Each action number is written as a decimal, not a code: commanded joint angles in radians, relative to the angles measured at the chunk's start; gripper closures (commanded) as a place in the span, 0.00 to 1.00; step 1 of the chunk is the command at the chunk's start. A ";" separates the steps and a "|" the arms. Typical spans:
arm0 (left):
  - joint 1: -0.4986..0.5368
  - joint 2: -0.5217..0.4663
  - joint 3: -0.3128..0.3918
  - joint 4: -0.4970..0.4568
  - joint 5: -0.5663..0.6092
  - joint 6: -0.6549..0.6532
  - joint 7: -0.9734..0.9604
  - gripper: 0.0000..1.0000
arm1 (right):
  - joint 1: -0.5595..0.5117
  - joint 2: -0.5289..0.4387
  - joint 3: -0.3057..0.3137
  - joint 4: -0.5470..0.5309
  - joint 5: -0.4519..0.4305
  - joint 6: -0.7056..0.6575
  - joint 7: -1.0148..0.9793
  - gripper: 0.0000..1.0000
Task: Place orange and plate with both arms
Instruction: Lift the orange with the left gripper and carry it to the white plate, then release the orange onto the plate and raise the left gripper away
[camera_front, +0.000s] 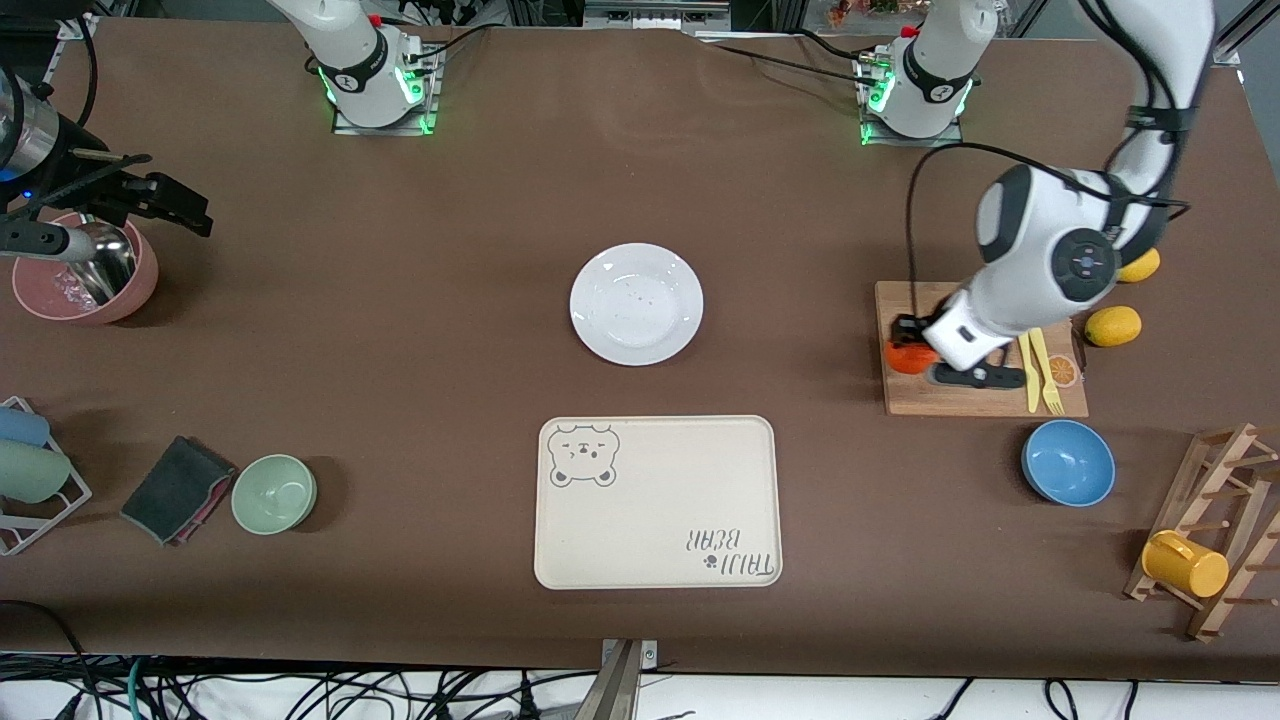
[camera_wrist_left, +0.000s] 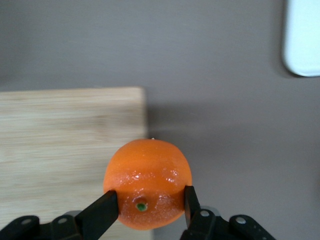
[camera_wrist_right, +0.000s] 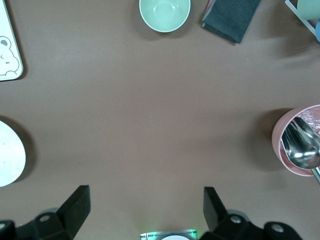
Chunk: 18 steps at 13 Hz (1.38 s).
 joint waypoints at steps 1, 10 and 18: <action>-0.127 -0.008 0.008 0.002 -0.105 -0.005 -0.084 0.92 | -0.001 -0.009 0.000 0.001 0.011 -0.012 0.010 0.00; -0.589 0.246 0.002 0.283 -0.102 0.107 -0.650 0.92 | -0.001 -0.009 0.000 0.001 0.011 -0.012 0.010 0.00; -0.663 0.371 0.062 0.370 -0.104 0.110 -0.721 0.56 | 0.000 -0.009 0.000 0.000 0.011 -0.012 0.010 0.00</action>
